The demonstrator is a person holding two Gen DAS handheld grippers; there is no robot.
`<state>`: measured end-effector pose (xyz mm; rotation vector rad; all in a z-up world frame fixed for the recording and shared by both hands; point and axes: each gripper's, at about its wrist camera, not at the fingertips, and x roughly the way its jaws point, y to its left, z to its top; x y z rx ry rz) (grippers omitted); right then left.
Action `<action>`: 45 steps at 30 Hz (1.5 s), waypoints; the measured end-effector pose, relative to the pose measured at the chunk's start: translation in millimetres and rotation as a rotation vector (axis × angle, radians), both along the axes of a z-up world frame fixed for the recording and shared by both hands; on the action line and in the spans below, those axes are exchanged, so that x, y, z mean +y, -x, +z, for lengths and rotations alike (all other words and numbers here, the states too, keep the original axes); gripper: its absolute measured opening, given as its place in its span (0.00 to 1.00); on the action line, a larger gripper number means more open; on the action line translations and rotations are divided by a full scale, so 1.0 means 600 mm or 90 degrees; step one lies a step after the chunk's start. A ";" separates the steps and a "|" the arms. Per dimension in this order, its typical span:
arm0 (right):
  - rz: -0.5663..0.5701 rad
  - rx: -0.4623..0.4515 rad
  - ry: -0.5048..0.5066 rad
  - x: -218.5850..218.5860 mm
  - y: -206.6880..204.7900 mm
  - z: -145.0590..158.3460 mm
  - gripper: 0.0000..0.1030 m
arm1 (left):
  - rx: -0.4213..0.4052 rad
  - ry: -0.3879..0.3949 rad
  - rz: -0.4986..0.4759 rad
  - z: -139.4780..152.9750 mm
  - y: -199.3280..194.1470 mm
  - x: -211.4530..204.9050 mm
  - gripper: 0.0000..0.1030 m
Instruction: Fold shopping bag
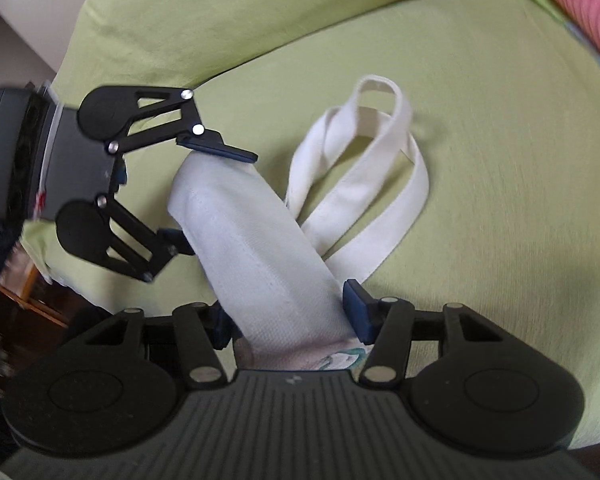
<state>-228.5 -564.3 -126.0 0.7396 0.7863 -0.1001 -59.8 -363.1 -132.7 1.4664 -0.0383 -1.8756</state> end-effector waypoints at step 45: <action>-0.256 0.024 0.383 0.127 -0.018 0.025 0.65 | -0.047 0.147 0.168 -0.014 0.022 -0.061 0.25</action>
